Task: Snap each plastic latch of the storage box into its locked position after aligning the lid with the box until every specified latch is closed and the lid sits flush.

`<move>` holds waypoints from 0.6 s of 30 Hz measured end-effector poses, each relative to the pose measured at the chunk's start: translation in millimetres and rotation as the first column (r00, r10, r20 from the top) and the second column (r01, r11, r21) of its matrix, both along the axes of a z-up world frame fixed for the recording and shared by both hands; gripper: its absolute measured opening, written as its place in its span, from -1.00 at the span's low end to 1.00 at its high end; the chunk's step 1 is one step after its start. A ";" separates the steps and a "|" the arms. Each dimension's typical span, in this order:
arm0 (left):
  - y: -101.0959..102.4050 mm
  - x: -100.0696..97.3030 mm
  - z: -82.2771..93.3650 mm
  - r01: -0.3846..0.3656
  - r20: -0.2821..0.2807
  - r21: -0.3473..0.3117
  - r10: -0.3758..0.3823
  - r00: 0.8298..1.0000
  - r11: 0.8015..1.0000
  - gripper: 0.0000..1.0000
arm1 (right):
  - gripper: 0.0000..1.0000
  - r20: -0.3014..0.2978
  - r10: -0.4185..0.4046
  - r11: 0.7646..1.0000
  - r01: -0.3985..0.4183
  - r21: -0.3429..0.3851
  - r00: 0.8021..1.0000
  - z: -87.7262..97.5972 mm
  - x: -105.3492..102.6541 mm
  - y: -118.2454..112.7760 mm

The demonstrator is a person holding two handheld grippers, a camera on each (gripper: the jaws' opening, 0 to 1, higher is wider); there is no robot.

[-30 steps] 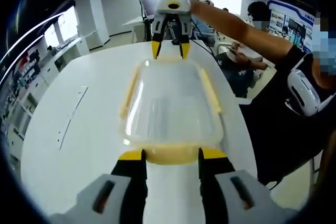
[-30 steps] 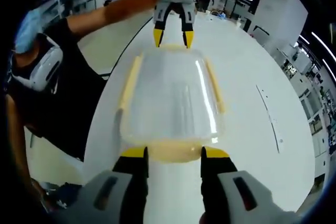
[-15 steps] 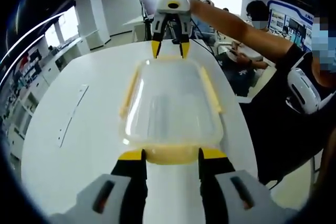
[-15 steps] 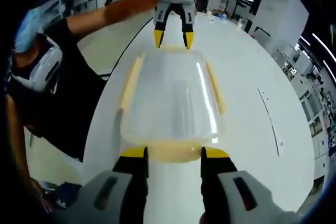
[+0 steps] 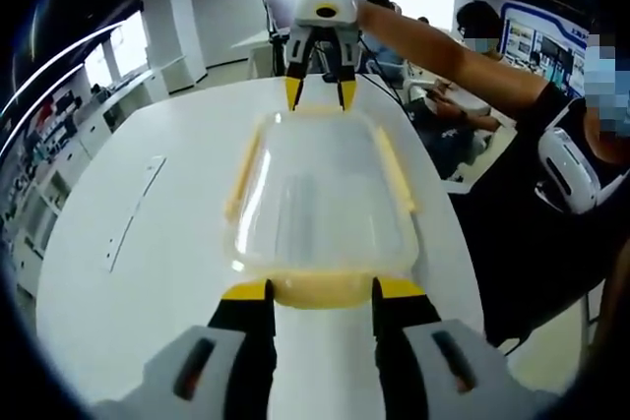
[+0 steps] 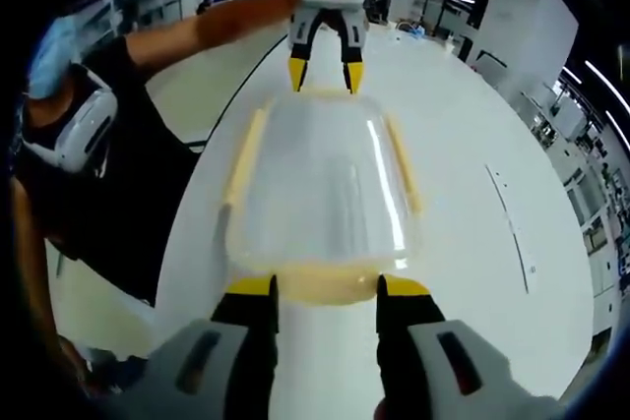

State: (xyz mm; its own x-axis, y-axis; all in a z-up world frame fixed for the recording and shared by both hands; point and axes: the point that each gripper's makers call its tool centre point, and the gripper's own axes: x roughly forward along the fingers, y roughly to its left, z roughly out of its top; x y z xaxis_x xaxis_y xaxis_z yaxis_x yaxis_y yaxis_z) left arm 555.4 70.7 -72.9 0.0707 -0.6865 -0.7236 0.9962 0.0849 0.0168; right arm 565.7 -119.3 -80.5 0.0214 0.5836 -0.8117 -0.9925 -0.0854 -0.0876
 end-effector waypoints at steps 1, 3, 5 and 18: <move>0.0 0.1 -1.3 0.001 -0.002 0.001 -0.001 1.000 1.000 -0.28 | -0.29 -0.003 0.001 1.000 -0.001 0.000 1.000 -1.4 -0.5 -0.1; -0.6 0.8 -3.9 0.001 -0.005 0.001 -0.001 1.000 1.000 -0.28 | -0.29 -0.008 -0.001 1.000 0.001 -0.003 1.000 -6.2 -0.2 -0.2; -1.1 2.3 -6.5 0.001 -0.006 0.005 -0.001 1.000 1.000 -0.28 | -0.29 -0.009 -0.002 1.000 0.002 -0.008 1.000 -9.3 0.7 -0.4; -2.4 0.8 -20.2 0.008 -0.027 0.007 -0.008 1.000 1.000 -0.28 | -0.29 -0.042 -0.008 1.000 0.007 -0.016 0.999 -24.0 -0.1 -2.5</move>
State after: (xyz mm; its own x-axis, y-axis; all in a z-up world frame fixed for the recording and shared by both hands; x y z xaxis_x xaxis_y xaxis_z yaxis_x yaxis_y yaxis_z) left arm 556.2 68.3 -93.1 0.0452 -0.6815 -0.7304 0.9970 0.0767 -0.0100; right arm 565.6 -121.8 -104.5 -0.0086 0.5706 -0.8212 -0.9959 -0.0790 -0.0444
